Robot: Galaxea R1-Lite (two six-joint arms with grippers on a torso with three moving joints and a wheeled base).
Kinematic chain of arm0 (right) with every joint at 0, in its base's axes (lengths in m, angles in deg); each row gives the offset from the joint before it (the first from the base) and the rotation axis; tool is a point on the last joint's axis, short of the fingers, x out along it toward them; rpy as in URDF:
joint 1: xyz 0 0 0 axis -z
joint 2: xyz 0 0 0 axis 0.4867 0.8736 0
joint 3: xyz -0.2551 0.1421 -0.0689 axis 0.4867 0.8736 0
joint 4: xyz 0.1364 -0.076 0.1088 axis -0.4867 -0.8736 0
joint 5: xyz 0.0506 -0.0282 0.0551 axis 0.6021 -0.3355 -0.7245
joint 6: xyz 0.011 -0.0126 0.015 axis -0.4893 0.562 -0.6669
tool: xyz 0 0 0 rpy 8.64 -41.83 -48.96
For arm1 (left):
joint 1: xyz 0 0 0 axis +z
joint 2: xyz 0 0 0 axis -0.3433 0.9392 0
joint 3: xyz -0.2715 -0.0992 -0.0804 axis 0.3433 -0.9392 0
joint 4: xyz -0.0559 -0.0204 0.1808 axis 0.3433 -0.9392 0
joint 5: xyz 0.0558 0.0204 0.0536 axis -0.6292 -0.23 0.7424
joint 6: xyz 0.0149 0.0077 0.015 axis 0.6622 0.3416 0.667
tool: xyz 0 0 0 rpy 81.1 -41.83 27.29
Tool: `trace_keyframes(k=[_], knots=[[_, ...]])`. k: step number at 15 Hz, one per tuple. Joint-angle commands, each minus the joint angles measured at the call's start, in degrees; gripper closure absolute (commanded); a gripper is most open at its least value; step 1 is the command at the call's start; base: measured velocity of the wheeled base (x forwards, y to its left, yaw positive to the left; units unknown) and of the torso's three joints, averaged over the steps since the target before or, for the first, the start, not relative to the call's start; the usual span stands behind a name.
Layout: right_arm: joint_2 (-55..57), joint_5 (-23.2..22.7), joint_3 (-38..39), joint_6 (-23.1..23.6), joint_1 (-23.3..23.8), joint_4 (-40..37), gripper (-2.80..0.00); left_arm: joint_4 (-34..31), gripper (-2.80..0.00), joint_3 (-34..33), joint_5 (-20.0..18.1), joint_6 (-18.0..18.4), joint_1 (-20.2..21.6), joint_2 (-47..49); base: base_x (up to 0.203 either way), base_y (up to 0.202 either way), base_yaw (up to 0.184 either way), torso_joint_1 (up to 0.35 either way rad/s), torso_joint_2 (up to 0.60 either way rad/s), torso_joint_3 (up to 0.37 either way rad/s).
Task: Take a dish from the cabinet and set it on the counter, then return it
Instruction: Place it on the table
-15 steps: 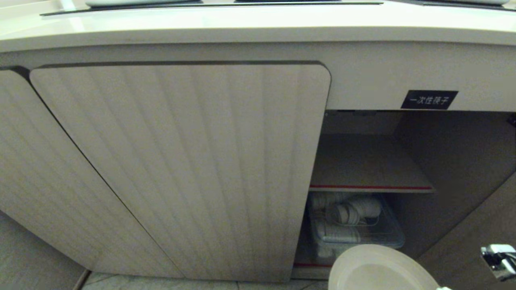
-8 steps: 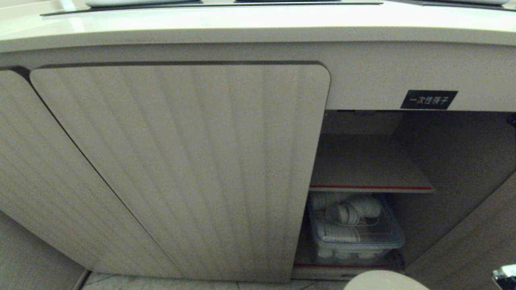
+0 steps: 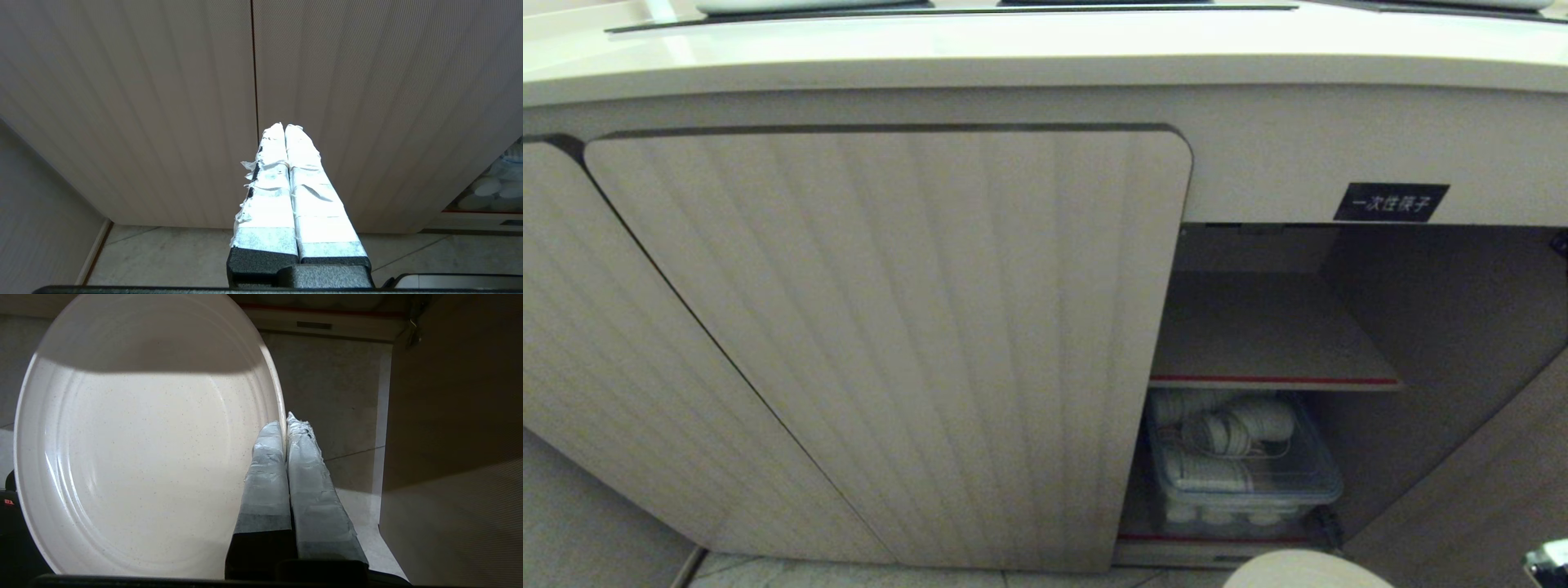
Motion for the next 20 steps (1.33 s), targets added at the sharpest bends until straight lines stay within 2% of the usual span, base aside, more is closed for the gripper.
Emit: trace_keyframes(k=[1, 16, 18, 20], knots=[[0.5, 0.0, 0.0, -0.1, 0.0, 0.1, 0.0, 0.0, 0.0, 0.0, 0.0, 0.0, 0.0, 0.0, 0.0, 0.0, 0.0, 0.0, 0.0, 0.0], [1.9, 0.0, -0.1, 0.3, -0.2, 0.3, 0.0, 0.0, 0.0, 0.0, 0.0, 0.0, 0.0, 0.0, 0.0, 0.0, 0.0, 0.0, 0.0, 0.0], [2.3, 0.0, 0.0, -0.3, -1.0, 0.8, 0.0, 0.0, 0.0, 0.0, 0.0, 0.0, 0.0, 0.0, 0.0, 0.0, 0.0, 0.0, 0.0, 0.0], [2.5, 0.0, -0.6, -3.7, -2.2, 1.2, 0.0, 0.0, 0.0, 0.0, 0.0, 0.0, 0.0, 0.0, 0.0, 0.0, 0.0, 0.0, 0.0, 0.0]])
